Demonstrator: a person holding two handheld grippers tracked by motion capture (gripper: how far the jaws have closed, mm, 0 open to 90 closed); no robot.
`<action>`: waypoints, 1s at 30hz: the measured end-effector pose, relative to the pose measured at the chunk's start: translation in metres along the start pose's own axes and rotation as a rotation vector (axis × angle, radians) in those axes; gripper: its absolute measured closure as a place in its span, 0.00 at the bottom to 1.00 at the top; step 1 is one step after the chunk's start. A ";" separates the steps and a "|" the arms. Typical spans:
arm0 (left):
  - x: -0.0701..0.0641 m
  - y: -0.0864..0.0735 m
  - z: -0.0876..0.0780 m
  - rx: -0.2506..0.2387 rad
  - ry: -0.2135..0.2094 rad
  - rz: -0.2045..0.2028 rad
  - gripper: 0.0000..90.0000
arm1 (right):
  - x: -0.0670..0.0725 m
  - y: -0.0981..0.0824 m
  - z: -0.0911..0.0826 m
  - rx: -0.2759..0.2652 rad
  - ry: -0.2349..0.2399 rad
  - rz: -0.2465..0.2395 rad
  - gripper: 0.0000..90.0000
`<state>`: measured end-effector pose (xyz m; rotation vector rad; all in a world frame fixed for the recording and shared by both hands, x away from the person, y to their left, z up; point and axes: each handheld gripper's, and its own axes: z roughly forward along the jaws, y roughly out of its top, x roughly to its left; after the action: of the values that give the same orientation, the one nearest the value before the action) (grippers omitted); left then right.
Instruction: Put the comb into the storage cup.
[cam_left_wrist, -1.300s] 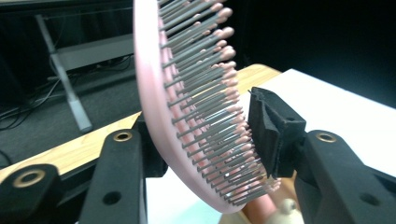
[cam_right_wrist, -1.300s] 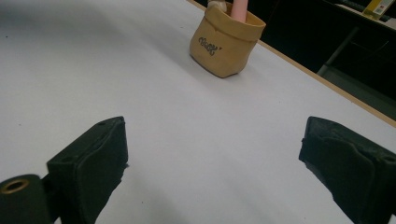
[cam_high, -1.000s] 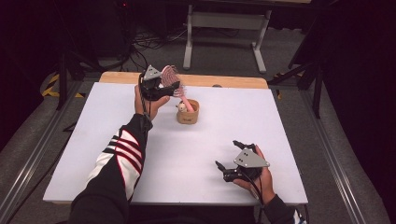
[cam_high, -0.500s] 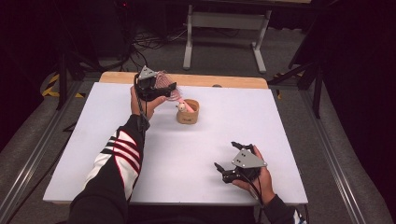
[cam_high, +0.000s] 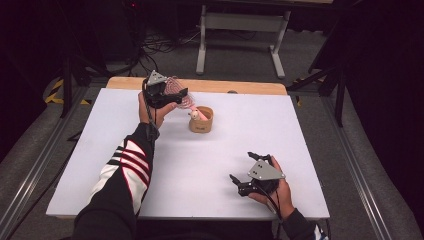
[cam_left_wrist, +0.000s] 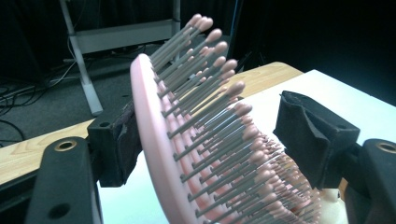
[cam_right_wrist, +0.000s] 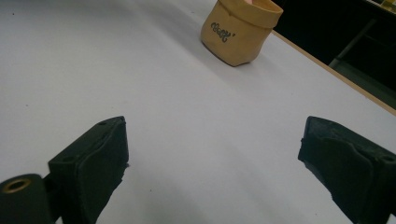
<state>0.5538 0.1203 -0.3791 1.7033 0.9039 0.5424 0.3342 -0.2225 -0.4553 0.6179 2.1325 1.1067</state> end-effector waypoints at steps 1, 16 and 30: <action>0.000 0.000 0.000 0.000 0.000 0.000 0.29 | 0.000 0.000 0.000 0.000 0.000 0.000 0.09; 0.003 -0.001 -0.011 -0.009 0.007 0.014 0.24 | 0.001 0.001 0.000 -0.001 -0.006 -0.004 0.09; 0.002 0.000 -0.030 -0.020 0.002 0.065 0.21 | 0.001 0.001 -0.001 -0.008 -0.014 -0.002 0.09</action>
<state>0.5335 0.1397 -0.3699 1.7195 0.8442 0.5947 0.3334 -0.2214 -0.4542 0.6181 2.1157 1.1065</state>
